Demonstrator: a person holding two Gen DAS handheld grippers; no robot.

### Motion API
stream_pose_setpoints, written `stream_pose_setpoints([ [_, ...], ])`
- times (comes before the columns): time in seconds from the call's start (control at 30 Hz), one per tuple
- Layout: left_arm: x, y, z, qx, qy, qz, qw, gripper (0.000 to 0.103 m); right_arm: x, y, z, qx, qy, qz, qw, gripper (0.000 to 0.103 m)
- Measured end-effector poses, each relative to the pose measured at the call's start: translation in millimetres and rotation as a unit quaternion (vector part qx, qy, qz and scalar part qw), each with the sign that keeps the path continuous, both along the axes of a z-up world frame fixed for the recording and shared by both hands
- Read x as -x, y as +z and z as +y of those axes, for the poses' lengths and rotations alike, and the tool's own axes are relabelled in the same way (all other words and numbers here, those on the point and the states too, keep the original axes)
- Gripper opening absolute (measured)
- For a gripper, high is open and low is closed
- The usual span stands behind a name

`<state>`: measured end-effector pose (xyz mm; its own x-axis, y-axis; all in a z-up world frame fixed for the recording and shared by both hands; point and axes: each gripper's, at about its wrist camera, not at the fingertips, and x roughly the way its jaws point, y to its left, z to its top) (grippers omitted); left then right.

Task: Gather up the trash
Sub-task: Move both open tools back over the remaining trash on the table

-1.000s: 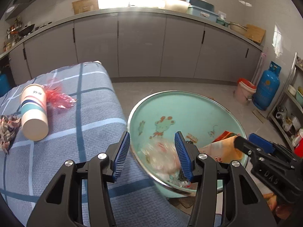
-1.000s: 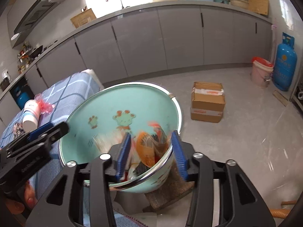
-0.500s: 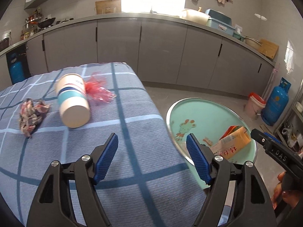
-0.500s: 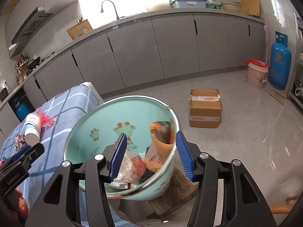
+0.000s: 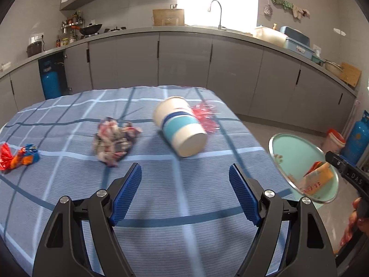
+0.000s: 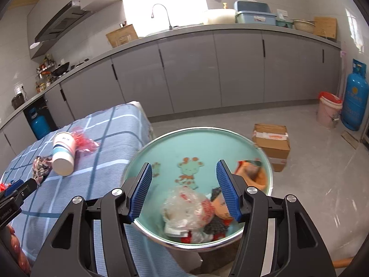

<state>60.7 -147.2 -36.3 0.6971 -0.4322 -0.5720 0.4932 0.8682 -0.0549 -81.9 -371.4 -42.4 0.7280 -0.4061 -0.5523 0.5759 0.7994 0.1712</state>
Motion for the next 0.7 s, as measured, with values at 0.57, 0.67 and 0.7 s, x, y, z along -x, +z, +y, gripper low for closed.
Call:
stream_pose_setpoints([
  [0.57,-39.4,-0.8,101.8,-0.016,0.080,-0.005,0.9967,0.085,-63.1,2.3,84.2,-0.002,0.111,0.013,0.994,0.072],
  [0.67,-51.5,1.0,125.2,-0.023,0.097,-0.009,0.9950,0.085,-78.8,1.1,103.5,0.010,0.137,0.021,0.990,0.072],
  [0.7,-55.8,1.2,133.9,-0.027,0.105,-0.010,0.9941,0.085,-82.8,1.0,107.0,0.012,0.141,0.023,0.990,0.073],
])
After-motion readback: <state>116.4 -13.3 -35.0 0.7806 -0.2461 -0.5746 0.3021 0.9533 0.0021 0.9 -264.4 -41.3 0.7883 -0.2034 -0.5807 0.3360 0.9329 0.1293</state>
